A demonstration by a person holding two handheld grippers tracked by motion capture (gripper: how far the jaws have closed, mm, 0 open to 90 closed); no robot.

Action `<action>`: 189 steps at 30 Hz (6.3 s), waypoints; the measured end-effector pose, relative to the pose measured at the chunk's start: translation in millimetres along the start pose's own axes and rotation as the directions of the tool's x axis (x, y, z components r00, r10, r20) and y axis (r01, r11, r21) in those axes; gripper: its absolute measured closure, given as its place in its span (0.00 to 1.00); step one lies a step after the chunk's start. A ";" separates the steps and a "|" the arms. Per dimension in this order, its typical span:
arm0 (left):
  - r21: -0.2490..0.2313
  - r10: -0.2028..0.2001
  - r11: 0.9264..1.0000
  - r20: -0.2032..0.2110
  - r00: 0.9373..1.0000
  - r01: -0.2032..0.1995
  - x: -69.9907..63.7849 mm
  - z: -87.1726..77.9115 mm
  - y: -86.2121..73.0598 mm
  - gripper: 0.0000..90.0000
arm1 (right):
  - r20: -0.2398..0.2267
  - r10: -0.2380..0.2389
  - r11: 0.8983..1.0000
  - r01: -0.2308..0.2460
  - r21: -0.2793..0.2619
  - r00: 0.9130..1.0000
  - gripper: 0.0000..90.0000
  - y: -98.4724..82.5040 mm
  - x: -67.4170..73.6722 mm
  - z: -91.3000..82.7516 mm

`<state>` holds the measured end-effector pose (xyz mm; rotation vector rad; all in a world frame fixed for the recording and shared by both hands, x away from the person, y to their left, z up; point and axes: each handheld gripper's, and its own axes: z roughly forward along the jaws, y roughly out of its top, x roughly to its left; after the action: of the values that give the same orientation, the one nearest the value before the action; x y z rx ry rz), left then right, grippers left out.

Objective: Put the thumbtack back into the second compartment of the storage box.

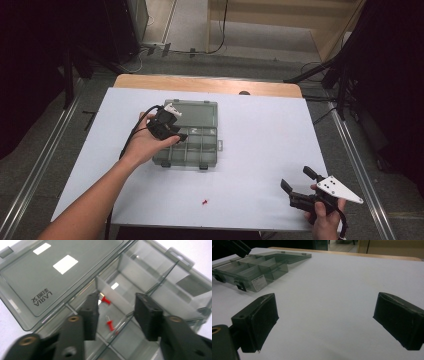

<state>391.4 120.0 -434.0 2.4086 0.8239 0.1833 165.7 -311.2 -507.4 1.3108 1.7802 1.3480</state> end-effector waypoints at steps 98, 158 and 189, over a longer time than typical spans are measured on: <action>0.155 0.258 0.944 0.209 0.943 -0.292 -163.9 23.5 -68.0 0.91 | -0.002 -0.013 1.000 0.013 0.004 1.000 0.07 0.8 3.0 0.7; 0.078 0.192 0.975 0.166 0.967 -0.207 -105.2 -8.0 -51.9 0.95 | -0.004 -0.020 1.000 0.020 0.014 1.000 0.07 -1.0 6.7 1.2; 0.070 0.167 0.982 0.111 0.980 -0.175 -74.2 -17.3 -36.8 0.95 | -0.006 -0.025 1.000 0.025 0.010 1.000 0.07 -0.5 6.1 1.9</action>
<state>307.7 107.5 -436.6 2.5402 0.5863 0.0910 164.9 -304.9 -507.7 1.2874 1.8037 1.3317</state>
